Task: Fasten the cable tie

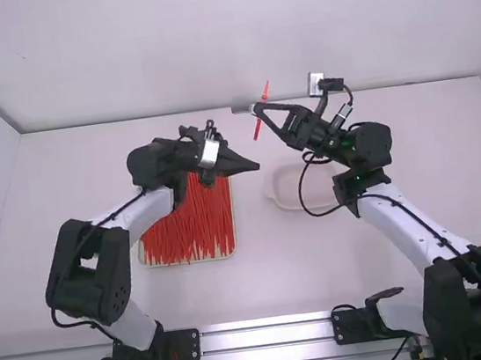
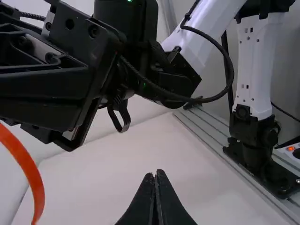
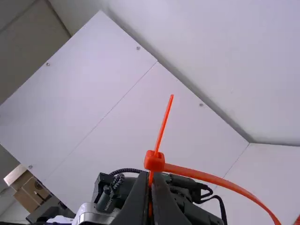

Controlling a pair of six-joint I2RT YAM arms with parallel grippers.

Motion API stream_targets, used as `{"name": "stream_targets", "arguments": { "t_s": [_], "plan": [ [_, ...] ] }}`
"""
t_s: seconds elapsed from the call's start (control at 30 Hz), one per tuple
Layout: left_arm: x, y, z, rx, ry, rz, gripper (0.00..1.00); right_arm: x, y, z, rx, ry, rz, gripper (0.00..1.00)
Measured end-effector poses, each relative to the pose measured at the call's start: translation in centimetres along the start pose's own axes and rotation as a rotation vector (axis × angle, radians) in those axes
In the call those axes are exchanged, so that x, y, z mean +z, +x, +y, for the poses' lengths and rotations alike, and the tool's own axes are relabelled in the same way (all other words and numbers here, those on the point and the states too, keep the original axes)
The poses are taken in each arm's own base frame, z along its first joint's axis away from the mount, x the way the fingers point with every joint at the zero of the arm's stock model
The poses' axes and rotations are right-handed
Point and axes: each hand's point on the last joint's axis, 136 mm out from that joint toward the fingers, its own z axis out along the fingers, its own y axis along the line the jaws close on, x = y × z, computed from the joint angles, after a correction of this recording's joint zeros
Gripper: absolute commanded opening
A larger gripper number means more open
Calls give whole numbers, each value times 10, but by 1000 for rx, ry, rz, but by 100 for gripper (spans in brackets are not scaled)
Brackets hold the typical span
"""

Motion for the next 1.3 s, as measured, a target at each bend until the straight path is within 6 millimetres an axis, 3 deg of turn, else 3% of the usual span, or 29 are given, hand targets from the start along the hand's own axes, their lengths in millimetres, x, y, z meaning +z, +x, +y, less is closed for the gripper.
{"name": "stream_targets", "arguments": {
  "t_s": [0.2,0.23,0.3,0.5,0.8,1.2,1.23,1.3],
  "plan": [
    [-23,3,11,-48,-66,20,2,0,7,3,-5,-16,44,0],
    [-34,4,16,-65,-96,28,16,0,11,4,-6,-23,63,0],
    [-49,4,22,-87,-138,38,29,-1,17,6,-5,-36,98,0],
    [-74,1,33,-107,-205,53,47,4,39,17,-4,-86,191,0],
    [-67,-13,37,-107,-186,48,48,19,84,18,53,-87,311,0],
    [-62,-13,36,-130,-172,42,40,27,94,26,28,-109,310,0],
    [-60,-13,35,-131,-167,41,37,28,96,27,29,-111,310,0],
    [-57,-13,34,-137,-157,38,13,29,97,29,29,-113,309,0]
  ]
}}
